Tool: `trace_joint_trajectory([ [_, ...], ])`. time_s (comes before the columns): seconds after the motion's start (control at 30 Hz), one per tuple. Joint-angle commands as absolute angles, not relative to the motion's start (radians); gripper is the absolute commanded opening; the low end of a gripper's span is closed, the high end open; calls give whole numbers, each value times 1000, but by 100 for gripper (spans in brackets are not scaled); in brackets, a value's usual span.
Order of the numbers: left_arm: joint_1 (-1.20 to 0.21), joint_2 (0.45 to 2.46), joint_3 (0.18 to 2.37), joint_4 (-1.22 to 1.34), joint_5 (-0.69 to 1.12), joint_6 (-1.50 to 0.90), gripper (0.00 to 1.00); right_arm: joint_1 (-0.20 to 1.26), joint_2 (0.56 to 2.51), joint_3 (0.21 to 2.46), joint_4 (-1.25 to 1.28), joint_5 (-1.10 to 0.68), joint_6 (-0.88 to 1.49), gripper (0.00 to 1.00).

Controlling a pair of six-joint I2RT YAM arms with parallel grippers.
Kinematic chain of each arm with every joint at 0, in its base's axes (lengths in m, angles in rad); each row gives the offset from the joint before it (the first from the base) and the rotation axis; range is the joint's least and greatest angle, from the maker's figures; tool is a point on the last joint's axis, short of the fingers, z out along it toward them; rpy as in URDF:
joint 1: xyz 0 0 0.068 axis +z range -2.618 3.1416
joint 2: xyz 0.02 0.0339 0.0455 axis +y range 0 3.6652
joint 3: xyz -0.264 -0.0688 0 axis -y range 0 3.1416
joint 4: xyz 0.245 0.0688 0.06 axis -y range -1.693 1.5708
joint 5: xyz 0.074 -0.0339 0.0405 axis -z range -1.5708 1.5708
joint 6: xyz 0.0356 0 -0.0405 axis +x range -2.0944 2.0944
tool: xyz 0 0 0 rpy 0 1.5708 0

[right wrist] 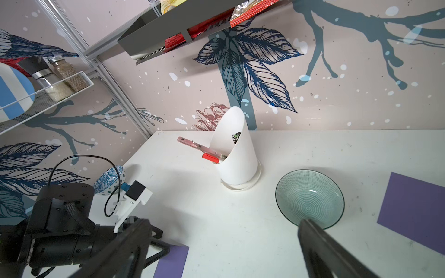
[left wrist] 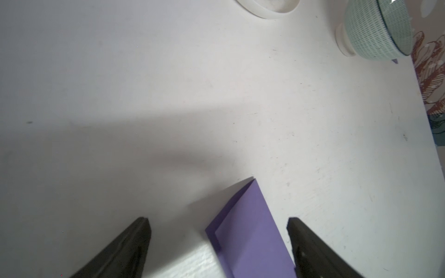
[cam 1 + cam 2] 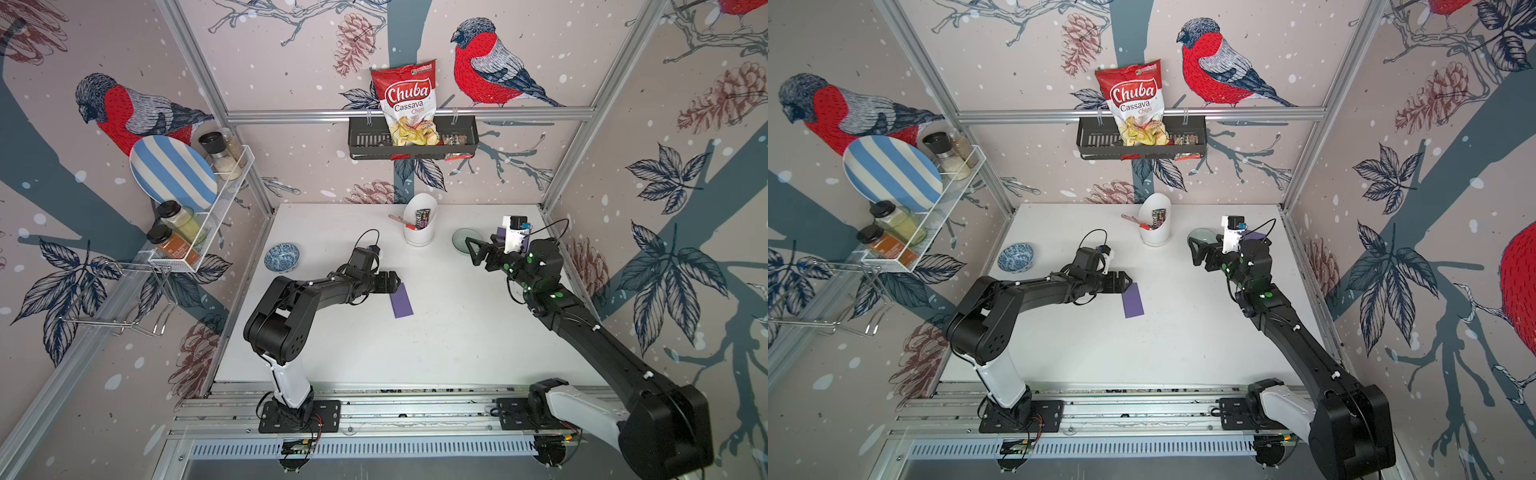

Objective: Fold the square paper along the opposite sides
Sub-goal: Place the paper at the center of the board, then move the paper at the center of the board.

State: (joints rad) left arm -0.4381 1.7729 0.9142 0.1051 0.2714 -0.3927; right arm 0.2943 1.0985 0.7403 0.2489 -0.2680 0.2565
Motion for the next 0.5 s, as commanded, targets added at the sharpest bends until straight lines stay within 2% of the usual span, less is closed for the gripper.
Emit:
trace_joint_trajectory([
  [0.0, -453, 1715, 935, 54, 174, -376, 94, 295, 1108, 753, 239, -258, 247, 100],
  [0.13, -476, 1582, 946, 74, 74, -360, 95, 272, 1161, 818, 156, -122, 274, 99],
  [0.2, -487, 1502, 938, 117, 56, -352, 96, 224, 1211, 872, 89, -80, 300, 90],
  [0.23, -491, 1476, 934, 135, 53, -351, 96, 196, 1235, 893, 66, -76, 311, 79],
  [0.27, -494, 1443, 929, 157, 55, -351, 95, 159, 1270, 915, 50, -77, 333, 60],
  [0.33, -497, 1399, 920, 185, 78, -347, 93, 88, 1337, 947, 26, -88, 376, 9],
  [0.37, -497, 1383, 922, 186, 92, -344, 91, 54, 1376, 966, 13, -102, 392, 0],
  [0.47, -501, 1346, 922, 173, 116, -332, 84, -8, 1511, 1040, -43, -140, 386, 0],
])
